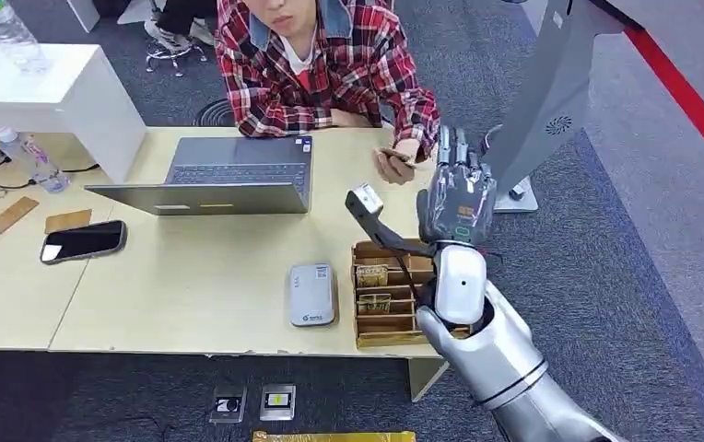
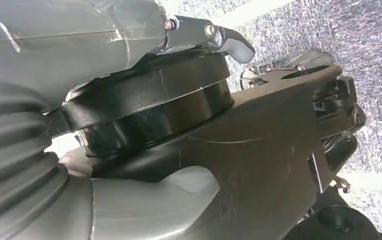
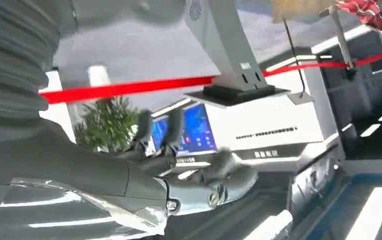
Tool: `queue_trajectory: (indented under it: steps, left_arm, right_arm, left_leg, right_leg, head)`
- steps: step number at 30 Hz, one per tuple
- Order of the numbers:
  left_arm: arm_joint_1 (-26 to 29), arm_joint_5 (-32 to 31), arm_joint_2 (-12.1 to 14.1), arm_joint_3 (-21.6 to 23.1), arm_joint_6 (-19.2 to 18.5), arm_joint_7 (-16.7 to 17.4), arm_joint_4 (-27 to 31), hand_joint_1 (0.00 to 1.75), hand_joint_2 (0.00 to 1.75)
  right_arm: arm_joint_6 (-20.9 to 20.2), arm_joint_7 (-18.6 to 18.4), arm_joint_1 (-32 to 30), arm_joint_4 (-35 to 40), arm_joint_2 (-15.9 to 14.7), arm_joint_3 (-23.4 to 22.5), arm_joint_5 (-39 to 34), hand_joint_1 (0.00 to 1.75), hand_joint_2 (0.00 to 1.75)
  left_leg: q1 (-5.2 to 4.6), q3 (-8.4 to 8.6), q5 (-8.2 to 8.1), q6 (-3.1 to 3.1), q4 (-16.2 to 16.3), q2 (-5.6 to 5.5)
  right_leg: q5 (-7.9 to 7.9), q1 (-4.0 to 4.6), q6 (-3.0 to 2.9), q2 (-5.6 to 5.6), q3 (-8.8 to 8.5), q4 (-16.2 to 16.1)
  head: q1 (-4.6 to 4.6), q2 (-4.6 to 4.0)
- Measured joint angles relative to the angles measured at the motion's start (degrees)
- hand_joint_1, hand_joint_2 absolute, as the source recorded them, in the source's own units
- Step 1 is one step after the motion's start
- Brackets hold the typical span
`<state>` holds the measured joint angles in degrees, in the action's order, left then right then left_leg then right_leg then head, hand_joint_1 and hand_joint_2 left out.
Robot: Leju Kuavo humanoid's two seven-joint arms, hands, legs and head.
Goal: Pass the card to the sensor for recognition and then transmit it.
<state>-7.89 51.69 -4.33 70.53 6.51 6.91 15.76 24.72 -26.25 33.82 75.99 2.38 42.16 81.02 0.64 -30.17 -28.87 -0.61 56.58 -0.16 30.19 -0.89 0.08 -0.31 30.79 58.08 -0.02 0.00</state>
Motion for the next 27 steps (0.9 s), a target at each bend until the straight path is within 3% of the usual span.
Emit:
queue_trajectory:
  steps: [7,15,18,19,20,27]
  left_arm:
    - [0.06,0.00,-0.02,-0.22,0.22,0.20,-0.02,0.00,1.75]
    - [0.21,0.00,-0.04,-0.39,0.89,0.19,-0.02,0.00,1.75]
    - [0.20,0.00,-0.04,-0.42,0.92,0.19,-0.02,0.00,1.75]
    - [0.20,0.00,-0.04,-0.44,0.94,0.19,-0.02,0.00,1.75]
    - [0.21,0.00,-0.06,-0.48,0.98,0.19,-0.02,0.00,1.75]
    - [0.25,0.00,-0.13,-0.63,1.49,0.09,-0.02,0.00,1.75]
  right_arm:
    - [1.29,1.68,-6.23,7.53,-0.66,-1.36,-3.72,0.00,1.75]
    - [-12.02,1.86,-11.39,16.98,-2.82,-1.01,-1.12,0.00,1.75]
    - [-13.73,1.53,-12.50,19.55,-3.67,-0.52,-0.26,0.00,1.75]
    - [-14.23,1.51,-12.77,20.29,-3.96,-0.42,-0.18,1.62,1.75]
    - [-14.75,1.44,-13.03,20.95,-4.24,-0.31,0.00,1.75,1.75]
    - [-19.74,1.40,-16.53,24.70,-6.60,1.03,0.92,1.75,1.75]
  left_leg:
    - [0.00,-0.01,-0.01,-0.01,0.00,0.00]
    - [0.00,0.00,-0.01,0.00,0.00,0.01]
    - [0.00,0.00,-0.01,0.00,0.00,0.02]
    - [0.00,0.00,-0.01,0.00,0.00,0.02]
    - [0.00,0.00,-0.01,0.00,0.00,0.02]
    - [0.01,-0.02,-0.01,0.00,0.00,0.01]
  right_leg:
    - [0.00,0.00,0.00,0.00,0.01,0.00]
    - [0.00,0.00,0.00,0.00,-0.01,-0.01]
    - [0.00,0.00,0.00,0.01,-0.01,-0.01]
    - [0.00,0.00,0.00,-0.01,0.00,-0.01]
    - [0.00,0.00,0.00,-0.01,0.00,-0.01]
    - [0.00,0.00,0.00,-0.01,0.00,-0.01]
  head:
    - [0.00,0.00]
    - [0.02,0.00]
    - [0.00,0.00]
    - [0.00,0.00]
    - [0.00,0.00]
    - [0.00,0.00]
